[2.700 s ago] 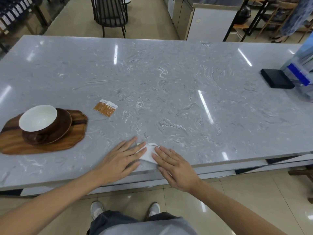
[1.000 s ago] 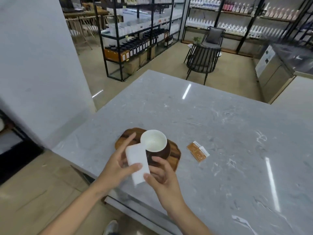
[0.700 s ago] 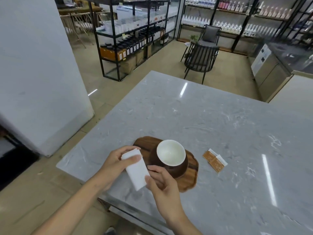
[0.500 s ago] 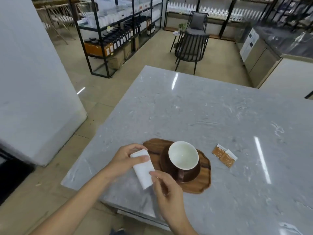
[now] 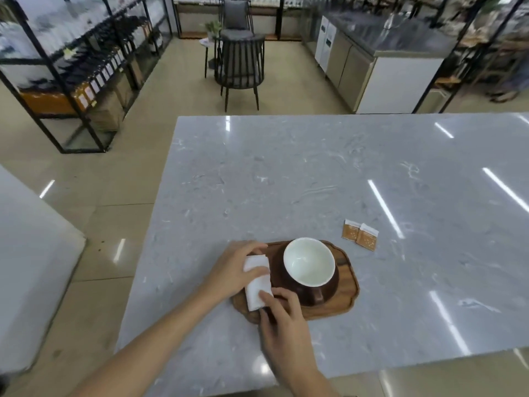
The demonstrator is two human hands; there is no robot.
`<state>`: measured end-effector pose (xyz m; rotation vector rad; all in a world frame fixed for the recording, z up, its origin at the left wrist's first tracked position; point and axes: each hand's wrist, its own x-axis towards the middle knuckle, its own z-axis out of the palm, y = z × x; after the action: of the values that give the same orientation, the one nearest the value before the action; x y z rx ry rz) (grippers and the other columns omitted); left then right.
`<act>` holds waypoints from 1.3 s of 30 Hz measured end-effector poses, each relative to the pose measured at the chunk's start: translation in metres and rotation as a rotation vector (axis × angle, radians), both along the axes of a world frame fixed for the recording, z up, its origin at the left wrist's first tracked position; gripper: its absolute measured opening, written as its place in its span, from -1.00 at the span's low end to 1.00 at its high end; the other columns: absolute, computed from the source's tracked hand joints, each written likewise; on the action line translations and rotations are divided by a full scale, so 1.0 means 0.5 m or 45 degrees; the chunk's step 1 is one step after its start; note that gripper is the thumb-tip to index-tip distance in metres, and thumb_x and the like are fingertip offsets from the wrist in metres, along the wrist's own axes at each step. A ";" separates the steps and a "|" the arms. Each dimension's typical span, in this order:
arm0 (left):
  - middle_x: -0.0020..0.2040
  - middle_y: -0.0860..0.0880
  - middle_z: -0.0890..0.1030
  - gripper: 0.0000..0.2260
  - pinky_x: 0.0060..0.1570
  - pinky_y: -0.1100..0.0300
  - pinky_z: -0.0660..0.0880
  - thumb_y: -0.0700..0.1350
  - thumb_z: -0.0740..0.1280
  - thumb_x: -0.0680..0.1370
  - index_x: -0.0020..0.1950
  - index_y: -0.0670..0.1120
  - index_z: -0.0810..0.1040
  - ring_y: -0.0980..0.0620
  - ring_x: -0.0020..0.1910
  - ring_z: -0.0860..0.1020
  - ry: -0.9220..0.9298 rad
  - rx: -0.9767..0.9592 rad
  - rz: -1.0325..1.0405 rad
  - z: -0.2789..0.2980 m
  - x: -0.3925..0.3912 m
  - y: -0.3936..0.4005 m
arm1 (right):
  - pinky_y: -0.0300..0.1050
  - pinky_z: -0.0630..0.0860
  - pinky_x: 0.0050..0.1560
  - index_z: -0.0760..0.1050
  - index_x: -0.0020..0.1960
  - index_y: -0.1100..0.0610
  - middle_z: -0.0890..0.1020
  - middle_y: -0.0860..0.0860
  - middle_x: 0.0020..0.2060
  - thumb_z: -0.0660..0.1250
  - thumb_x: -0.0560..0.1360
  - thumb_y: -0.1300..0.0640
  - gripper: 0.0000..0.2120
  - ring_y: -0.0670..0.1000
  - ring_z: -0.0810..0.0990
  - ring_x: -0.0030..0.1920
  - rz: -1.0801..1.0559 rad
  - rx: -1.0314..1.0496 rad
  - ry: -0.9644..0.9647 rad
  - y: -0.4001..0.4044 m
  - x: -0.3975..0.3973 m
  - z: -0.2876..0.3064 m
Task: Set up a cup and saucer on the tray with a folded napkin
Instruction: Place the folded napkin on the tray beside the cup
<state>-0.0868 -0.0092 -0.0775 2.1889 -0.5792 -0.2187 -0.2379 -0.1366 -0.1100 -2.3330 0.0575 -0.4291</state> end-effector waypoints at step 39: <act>0.59 0.18 0.23 -0.52 0.54 0.00 0.22 0.13 0.15 0.65 0.57 0.09 0.29 0.14 0.62 0.04 -0.396 0.145 -0.182 -0.009 -0.060 0.044 | -0.11 0.39 0.43 0.49 0.39 -0.02 0.51 -0.15 0.40 0.30 0.59 0.02 -0.63 -0.10 0.41 0.45 0.057 -0.373 -0.120 -0.078 -0.042 0.081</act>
<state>-0.1168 0.0128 -0.0819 2.3112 -0.9172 0.0161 -0.2590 -0.1755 -0.0693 -2.5906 -0.1097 -0.5557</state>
